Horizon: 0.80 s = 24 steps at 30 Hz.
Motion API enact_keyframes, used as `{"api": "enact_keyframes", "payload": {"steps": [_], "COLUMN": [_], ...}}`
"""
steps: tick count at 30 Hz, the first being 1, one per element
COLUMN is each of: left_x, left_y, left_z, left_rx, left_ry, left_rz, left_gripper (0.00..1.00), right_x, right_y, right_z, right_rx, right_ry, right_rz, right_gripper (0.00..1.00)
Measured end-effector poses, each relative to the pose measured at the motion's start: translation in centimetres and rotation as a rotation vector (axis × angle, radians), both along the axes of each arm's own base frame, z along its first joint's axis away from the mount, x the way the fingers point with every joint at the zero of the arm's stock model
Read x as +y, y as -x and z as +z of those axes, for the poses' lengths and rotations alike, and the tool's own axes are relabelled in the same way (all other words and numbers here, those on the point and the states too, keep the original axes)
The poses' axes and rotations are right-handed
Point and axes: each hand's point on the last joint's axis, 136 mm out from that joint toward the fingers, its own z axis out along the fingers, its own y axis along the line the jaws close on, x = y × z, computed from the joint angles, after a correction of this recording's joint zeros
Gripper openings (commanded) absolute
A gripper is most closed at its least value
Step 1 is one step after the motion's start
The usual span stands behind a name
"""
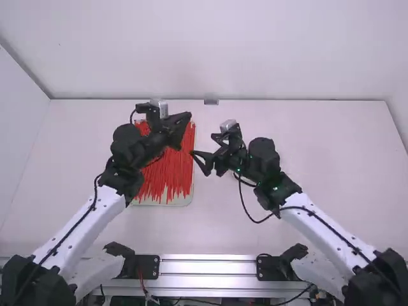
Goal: Fasten the cable tie
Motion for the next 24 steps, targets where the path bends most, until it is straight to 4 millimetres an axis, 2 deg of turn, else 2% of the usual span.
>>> {"api": "enact_keyframes", "payload": {"steps": [5,11,17,18,20,21,22,24], "left_x": [-1.0,-0.5,-0.6,-0.6,-0.7,-0.7,-0.9,-0.9], "left_y": [0.4,0.0,-0.7,-0.7,-0.9,-1.0,-0.9,-0.9], "left_z": [0.2,0.3,0.3,0.3,0.0,0.0,-0.1,-0.1], "left_rx": [-0.006,-0.012,-0.015,-0.013,-0.002,0.0,0.004,0.007], "left_ry": [0.003,0.006,0.029,0.031,0.04,0.041,0.046,0.05], "left_rz": [0.003,0.042,0.051,0.051,0.051,0.051,0.047,0.047], "left_gripper": [0.02,0.02,0.02,0.02,0.02,0.02,0.02,0.02], "right_x": [0.3,0.4,0.8,0.8,0.8,0.8,0.8,0.7], "right_y": [-1.4,-1.6,-1.4,-1.4,-1.4,-1.4,-1.4,-1.5], "right_z": [-1.5,-1.1,-0.7,-0.7,-0.6,-0.6,-0.6,-0.6], "right_rx": [0.053,0.051,0.042,0.043,0.039,0.037,0.038,0.037], "right_ry": [-0.017,-0.039,-0.053,-0.054,-0.056,-0.056,-0.057,-0.057], "right_rz": [-0.03,-0.034,-0.026,-0.024,-0.025,-0.026,-0.027,-0.029], "right_gripper": [0.93,0.88,0.71,0.71,0.59,0.59,0.54,0.54]}}
